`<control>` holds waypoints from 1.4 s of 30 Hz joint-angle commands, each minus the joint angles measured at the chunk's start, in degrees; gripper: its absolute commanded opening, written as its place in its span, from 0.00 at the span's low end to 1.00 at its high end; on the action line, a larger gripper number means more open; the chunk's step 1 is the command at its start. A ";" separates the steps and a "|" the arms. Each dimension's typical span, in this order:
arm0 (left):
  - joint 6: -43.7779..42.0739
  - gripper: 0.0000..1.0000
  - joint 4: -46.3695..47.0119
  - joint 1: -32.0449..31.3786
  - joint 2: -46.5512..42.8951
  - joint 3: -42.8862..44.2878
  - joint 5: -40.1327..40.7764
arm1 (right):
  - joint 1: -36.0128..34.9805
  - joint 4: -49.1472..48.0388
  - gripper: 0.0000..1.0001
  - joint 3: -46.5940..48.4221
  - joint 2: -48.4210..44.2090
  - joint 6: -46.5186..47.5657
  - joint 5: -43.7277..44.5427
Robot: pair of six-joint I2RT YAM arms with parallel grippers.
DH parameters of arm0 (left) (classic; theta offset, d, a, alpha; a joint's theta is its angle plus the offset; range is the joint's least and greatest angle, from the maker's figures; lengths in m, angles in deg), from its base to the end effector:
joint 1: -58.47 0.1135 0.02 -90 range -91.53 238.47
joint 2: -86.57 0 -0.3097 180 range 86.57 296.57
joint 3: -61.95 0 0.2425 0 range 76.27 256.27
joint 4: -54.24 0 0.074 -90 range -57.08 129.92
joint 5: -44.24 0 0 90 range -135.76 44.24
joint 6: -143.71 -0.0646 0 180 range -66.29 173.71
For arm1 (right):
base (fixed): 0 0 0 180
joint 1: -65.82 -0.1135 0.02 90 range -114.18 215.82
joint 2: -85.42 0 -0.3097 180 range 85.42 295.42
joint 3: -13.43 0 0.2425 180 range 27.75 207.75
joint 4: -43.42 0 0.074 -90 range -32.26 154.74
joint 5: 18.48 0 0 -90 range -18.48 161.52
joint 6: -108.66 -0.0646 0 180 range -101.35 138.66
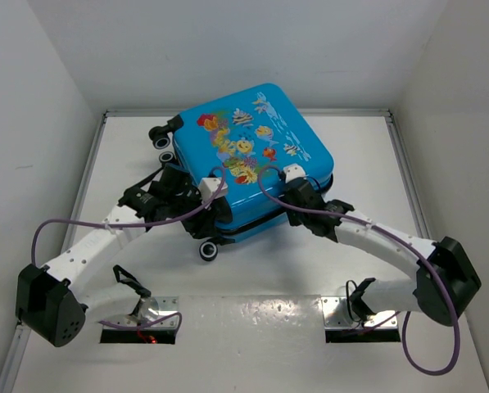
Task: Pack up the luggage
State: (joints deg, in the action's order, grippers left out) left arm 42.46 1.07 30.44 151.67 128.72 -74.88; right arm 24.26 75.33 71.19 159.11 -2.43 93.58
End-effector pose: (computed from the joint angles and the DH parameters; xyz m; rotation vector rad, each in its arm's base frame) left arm 0.1734 -0.1279 0.2994 1.0322 2.2316 -0.7540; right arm 0.2077 0.1517 0.2449 -0.2410 2.3170 0.0787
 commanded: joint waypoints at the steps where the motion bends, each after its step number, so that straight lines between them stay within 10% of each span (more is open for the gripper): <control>1: 3.51 0.00 9.14 2.01 -1.91 0.38 0.38 | -0.54 -6.16 0.00 1.30 -0.29 2.18 -1.67; 7: 3.51 0.00 9.14 3.07 -2.43 0.38 0.38 | 2.88 -1.69 0.00 -1.78 -5.22 2.72 -8.07; 26: 3.87 0.00 8.62 16.69 -0.68 -1.82 2.68 | 46.56 -10.01 0.00 -9.42 -4.88 -20.83 -63.51; 42: -10.63 0.00 8.08 23.89 5.48 -2.88 20.42 | 62.65 -23.64 0.00 -8.38 5.93 -32.61 -73.21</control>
State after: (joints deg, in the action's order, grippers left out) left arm 30.75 5.40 46.50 153.77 126.03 -80.65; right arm 83.73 58.04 60.37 163.42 -31.23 20.10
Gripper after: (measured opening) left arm 0.568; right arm 0.069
